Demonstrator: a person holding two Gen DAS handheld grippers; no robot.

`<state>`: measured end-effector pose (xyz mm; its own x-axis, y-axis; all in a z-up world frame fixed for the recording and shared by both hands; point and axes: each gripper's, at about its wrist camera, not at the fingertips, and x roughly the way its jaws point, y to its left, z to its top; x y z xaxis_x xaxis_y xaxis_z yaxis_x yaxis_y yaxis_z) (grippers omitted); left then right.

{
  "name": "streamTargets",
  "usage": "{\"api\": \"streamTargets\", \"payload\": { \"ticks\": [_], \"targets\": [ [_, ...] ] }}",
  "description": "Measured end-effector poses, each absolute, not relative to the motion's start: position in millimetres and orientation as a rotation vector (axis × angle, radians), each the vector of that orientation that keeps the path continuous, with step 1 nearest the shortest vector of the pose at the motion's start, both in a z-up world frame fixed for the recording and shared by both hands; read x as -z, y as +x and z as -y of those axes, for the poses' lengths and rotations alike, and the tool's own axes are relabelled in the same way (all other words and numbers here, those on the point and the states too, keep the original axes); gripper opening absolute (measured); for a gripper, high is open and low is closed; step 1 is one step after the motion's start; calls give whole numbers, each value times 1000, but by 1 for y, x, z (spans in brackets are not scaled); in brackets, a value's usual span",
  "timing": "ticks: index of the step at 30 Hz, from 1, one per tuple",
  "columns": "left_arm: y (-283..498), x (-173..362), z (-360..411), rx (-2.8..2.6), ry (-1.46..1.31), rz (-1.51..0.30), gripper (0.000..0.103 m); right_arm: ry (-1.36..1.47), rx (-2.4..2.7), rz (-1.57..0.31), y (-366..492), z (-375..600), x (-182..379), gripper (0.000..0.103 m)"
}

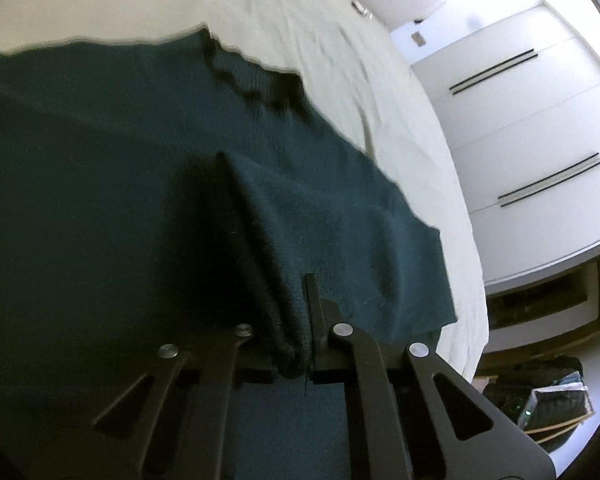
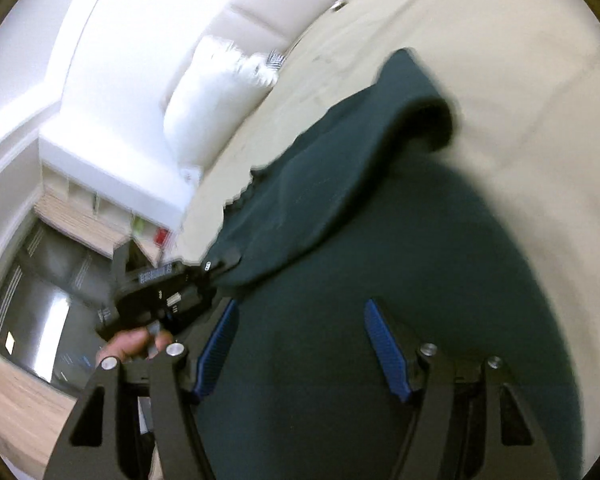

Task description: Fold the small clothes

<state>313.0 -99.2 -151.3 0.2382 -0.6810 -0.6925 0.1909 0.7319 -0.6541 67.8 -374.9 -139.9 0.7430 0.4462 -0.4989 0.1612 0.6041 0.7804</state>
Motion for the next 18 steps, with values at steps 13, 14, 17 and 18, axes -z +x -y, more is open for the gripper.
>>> {"api": "streamTargets", "payload": {
  "ticks": [13, 14, 17, 18],
  "targets": [
    [314, 143, 12, 483, -491, -1124, 7, 958, -140, -706, 67, 384, 148, 69],
    [314, 148, 13, 481, -484, -1135, 7, 956, -139, -707, 66, 384, 147, 69],
    [311, 150, 12, 471, -460, -1122, 7, 949, -134, -710, 67, 381, 145, 69],
    [310, 150, 12, 469, -460, -1117, 7, 950, -131, -710, 67, 382, 145, 69]
  ]
}}
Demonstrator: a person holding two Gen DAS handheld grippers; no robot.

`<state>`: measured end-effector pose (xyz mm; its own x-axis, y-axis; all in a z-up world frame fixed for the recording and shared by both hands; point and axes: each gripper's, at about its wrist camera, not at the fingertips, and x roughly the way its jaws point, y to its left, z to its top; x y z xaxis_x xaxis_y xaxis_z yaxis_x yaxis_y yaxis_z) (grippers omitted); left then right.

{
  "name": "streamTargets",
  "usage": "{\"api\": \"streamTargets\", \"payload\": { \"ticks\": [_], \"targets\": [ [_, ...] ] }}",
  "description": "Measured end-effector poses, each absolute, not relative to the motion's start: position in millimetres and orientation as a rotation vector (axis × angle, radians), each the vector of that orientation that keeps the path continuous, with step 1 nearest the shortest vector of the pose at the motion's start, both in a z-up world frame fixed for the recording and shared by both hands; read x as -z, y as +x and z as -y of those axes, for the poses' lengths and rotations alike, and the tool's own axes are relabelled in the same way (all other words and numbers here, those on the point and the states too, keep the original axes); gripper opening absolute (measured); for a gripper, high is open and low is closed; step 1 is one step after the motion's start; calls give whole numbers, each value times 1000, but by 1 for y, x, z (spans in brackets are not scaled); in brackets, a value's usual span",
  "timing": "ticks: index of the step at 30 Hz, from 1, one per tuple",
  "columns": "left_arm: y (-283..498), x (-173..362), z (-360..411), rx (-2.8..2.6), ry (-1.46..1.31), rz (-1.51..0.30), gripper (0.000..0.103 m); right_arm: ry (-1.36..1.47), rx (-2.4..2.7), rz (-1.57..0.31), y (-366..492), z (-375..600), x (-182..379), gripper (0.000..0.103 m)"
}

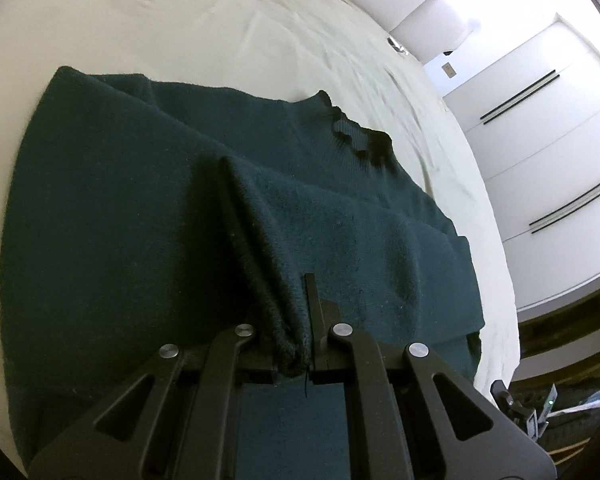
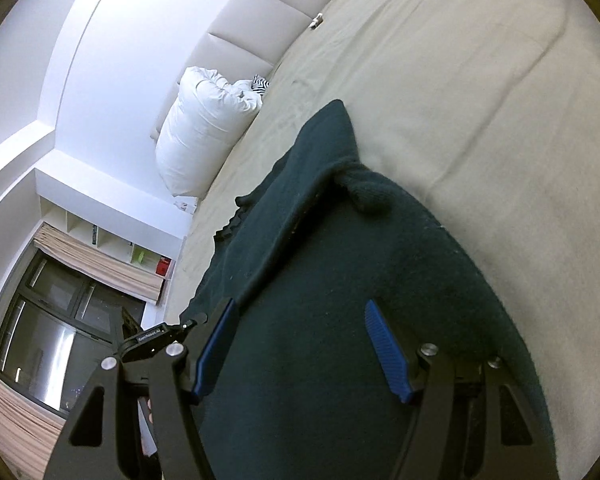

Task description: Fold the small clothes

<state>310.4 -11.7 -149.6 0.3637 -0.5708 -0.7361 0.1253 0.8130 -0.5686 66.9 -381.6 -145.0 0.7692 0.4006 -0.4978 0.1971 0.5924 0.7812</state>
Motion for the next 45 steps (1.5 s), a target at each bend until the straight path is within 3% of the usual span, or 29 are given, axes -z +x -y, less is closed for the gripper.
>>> {"api": "streamTargets", "payload": {
  "ticks": [16, 27, 36, 39, 45],
  "targets": [
    [301, 154, -14, 420, -457, -1093, 7, 920, -85, -730, 70, 381, 134, 69],
    [304, 168, -6, 450, -470, -1096, 8, 806, -164, -673, 157, 391, 79, 70],
    [305, 183, -34, 527, -517, -1072, 9, 1028, -253, -860, 252, 425, 146, 70],
    [304, 187, -41, 548, -519, -1052, 9, 1024, -274, -890, 250, 430, 158, 60],
    [299, 186, -56, 567, -543, -1044, 9, 1010, -361, -887, 210, 429, 157, 60]
  ]
}}
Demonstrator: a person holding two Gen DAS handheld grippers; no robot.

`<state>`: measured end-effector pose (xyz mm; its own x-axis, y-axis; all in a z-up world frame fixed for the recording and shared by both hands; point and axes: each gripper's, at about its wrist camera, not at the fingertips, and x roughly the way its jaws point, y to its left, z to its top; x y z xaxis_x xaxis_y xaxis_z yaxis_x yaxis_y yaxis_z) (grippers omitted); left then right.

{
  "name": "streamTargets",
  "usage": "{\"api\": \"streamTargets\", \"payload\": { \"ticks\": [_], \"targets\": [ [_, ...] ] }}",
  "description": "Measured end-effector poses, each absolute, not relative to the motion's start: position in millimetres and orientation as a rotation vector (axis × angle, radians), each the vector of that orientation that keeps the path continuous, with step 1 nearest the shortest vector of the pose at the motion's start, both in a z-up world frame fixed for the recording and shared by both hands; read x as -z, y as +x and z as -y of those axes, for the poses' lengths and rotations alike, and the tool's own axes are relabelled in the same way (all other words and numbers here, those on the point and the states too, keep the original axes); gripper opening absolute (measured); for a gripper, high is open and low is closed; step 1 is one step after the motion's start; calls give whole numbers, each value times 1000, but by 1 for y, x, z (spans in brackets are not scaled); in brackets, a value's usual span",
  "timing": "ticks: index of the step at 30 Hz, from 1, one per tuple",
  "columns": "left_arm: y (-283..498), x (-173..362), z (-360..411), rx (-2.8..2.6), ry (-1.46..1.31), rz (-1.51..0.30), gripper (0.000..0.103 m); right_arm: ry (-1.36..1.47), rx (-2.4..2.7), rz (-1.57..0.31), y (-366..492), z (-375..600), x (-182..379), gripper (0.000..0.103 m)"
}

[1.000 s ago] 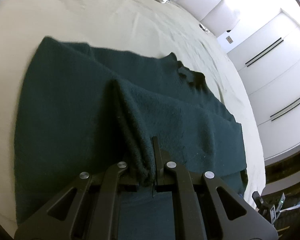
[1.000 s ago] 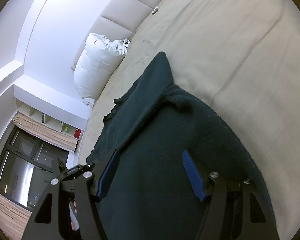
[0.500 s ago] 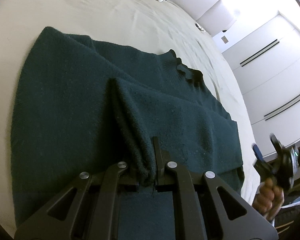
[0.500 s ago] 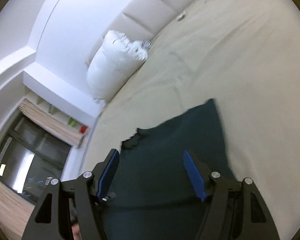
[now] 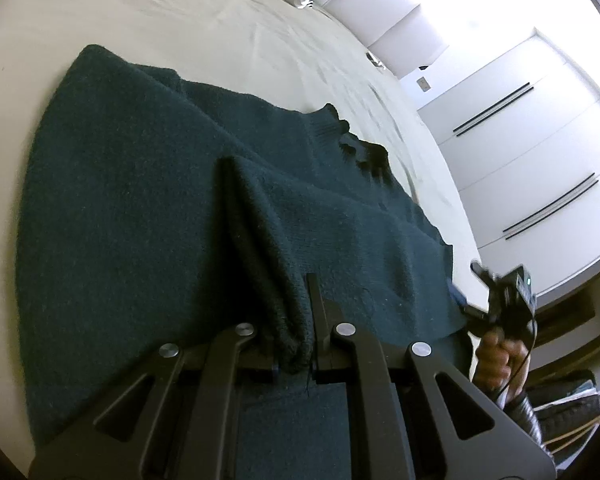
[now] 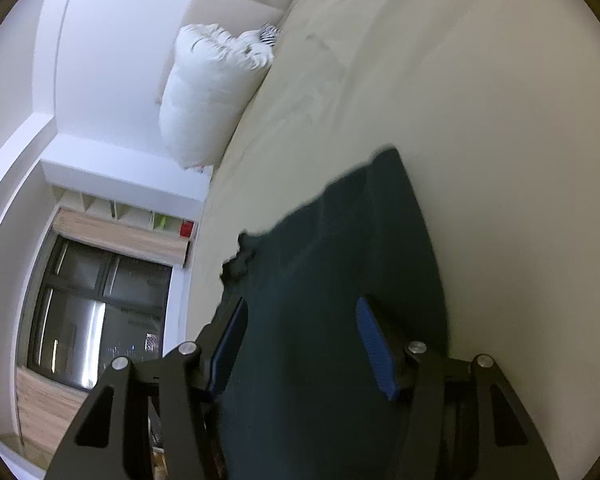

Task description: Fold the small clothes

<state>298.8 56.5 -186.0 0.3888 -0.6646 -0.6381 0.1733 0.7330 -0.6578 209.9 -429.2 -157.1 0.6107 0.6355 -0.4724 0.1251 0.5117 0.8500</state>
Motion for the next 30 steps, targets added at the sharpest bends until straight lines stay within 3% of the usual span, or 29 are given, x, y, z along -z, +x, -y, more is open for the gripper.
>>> {"api": "streamTargets", "payload": {
  "ticks": [6, 11, 17, 19, 21, 25, 30],
  "targets": [
    [284, 168, -76, 508, -542, -1057, 11, 899, -344, -921, 171, 427, 132, 61],
    [278, 133, -102, 422, -518, -940, 11, 887, -419, -832, 173, 418, 103, 67],
    [302, 150, -93, 380, -386, -1001, 11, 927, -352, -904, 199, 412, 142, 74],
    [299, 167, -101, 400, -423, -1003, 11, 944, -346, -899, 192, 418, 154, 61],
    [291, 168, -111, 420, -459, -990, 11, 967, -353, -865, 170, 427, 149, 60],
    [270, 162, -130, 425, -492, -1027, 11, 915, -276, -844, 119, 441, 122, 73],
    [212, 143, -151, 416, -474, -1041, 11, 762, -200, -838, 40, 445, 88, 77]
  ]
}}
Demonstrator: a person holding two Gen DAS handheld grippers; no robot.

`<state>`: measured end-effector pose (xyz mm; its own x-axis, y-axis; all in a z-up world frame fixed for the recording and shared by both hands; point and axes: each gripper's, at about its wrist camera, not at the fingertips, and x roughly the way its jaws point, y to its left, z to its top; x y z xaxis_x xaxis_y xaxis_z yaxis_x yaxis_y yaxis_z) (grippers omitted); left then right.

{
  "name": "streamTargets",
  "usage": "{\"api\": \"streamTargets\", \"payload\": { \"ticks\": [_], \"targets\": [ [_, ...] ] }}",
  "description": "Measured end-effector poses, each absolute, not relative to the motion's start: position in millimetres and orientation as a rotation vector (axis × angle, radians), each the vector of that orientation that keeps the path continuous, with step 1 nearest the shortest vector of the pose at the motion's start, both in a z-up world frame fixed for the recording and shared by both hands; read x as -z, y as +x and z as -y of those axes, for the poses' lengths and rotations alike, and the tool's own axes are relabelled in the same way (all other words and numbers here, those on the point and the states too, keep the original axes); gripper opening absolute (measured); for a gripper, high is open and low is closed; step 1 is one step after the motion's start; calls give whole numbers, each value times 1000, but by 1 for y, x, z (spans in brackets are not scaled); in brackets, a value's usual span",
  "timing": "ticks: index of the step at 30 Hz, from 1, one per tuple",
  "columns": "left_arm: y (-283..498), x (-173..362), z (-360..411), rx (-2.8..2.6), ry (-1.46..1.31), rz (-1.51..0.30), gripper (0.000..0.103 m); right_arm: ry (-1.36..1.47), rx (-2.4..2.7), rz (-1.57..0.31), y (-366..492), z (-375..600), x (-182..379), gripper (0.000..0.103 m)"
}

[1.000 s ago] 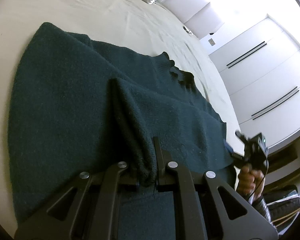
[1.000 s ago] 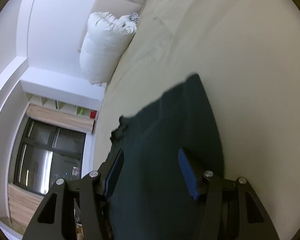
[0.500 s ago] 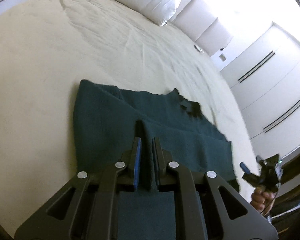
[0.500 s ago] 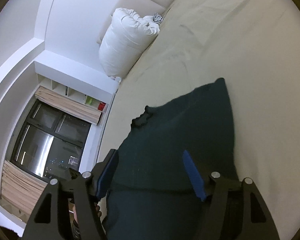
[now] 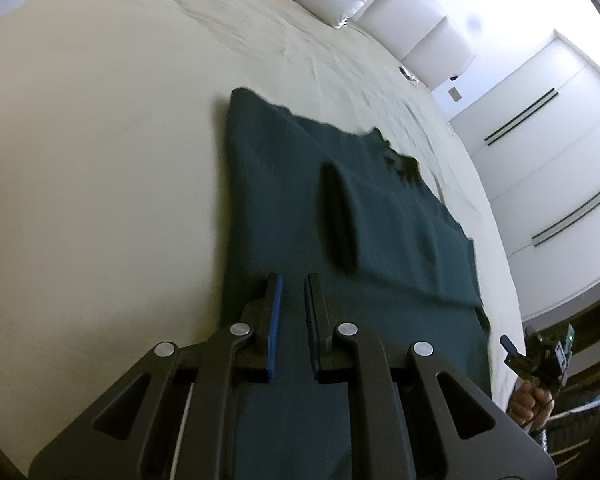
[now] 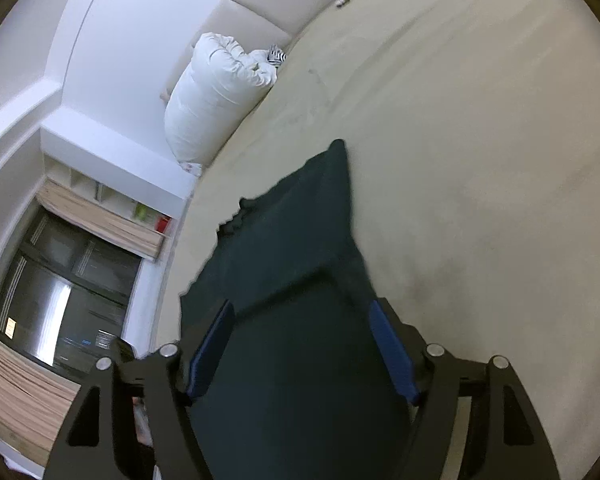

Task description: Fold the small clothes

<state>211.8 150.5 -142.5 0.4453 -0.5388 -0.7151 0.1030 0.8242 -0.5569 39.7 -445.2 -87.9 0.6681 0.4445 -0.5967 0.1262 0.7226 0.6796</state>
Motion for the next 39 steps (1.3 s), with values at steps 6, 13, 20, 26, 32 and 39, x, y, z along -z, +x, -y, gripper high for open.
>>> {"api": "streamTargets", "payload": {
  "ticks": [6, 13, 20, 26, 32, 39],
  "targets": [
    [113, 135, -162, 421, -415, -1108, 11, 683, -146, -941, -48, 443, 90, 79],
    [20, 147, -171, 467, -405, -1200, 20, 645, -173, -1041, -95, 437, 102, 79],
    [-24, 150, -177, 502, -448, -1220, 20, 634, -212, -1127, -104, 427, 106, 74],
    [-25, 155, -172, 522, -447, -1241, 20, 656, -221, -1171, -110, 422, 110, 69],
    [-23, 159, -176, 559, -456, -1275, 20, 663, -250, -1195, -106, 413, 110, 64],
    [-20, 164, -171, 584, -456, -1306, 20, 738, -270, -1182, -111, 417, 118, 59]
  ]
}}
